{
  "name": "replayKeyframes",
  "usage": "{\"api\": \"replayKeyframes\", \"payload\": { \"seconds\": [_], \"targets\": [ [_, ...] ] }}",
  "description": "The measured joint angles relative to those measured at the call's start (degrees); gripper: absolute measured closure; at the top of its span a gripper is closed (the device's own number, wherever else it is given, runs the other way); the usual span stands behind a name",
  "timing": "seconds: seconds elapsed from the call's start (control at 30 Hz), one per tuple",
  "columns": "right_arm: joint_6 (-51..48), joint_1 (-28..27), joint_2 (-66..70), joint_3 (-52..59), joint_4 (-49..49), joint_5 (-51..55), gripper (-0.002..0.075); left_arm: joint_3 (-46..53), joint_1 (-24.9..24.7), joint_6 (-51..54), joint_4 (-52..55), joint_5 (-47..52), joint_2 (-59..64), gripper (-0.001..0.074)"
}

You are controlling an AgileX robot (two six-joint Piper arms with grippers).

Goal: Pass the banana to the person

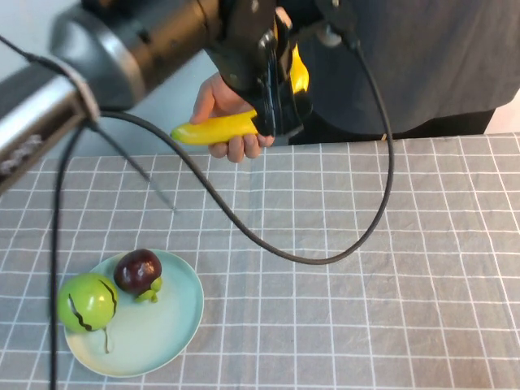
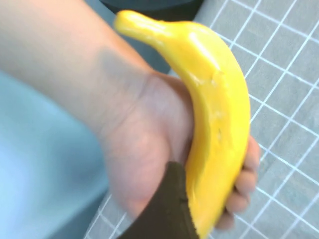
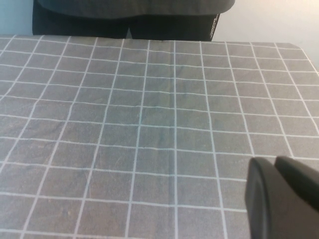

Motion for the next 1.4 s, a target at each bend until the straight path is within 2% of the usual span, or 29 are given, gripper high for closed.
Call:
{"api": "replayKeyframes", "payload": {
  "seconds": [0.13, 0.23, 0.33, 0.4, 0.43, 0.5, 0.7, 0.97, 1.2, 1.4],
  "targets": [
    [0.0, 0.0, 0.0, 0.0, 0.0, 0.0, 0.0732, 0.0, -1.1, -3.2, 0.5, 3.5, -5.2, 0.0116],
    [0.0, 0.0, 0.0, 0.0, 0.0, 0.0, 0.0732, 2.9, -1.7, -9.1, 0.6, 5.6, -10.6, 0.0209],
    [0.0, 0.0, 0.0, 0.0, 0.0, 0.0, 0.0732, 10.1, -1.8, -12.6, 1.0, 6.2, -18.0, 0.0417],
    [0.0, 0.0, 0.0, 0.0, 0.0, 0.0, 0.0732, 17.1, -1.8, -14.4, 1.7, 5.9, -23.9, 0.059],
    [0.0, 0.0, 0.0, 0.0, 0.0, 0.0, 0.0732, 20.2, -1.8, -15.3, 1.7, 5.6, -26.9, 0.064],
    [0.0, 0.0, 0.0, 0.0, 0.0, 0.0, 0.0732, 28.0, -1.8, -18.8, 1.8, 4.1, -32.6, 0.0694],
    [0.0, 0.0, 0.0, 0.0, 0.0, 0.0, 0.0732, 48.1, -1.8, -28.9, 1.8, -3.8, -48.8, 0.0729],
    [0.0, 0.0, 0.0, 0.0, 0.0, 0.0, 0.0732, 66.0, -1.8, -47.0, 1.7, -13.1, -67.0, 0.0733],
    [0.0, 0.0, 0.0, 0.0, 0.0, 0.0, 0.0732, 65.4, -1.8, -49.4, 3.7, -5.8, -70.0, 0.0733],
    [0.0, 0.0, 0.0, 0.0, 0.0, 0.0, 0.0732, 65.4, -1.8, -49.4, 4.2, -6.1, -71.0, 0.0733]
  ]
}}
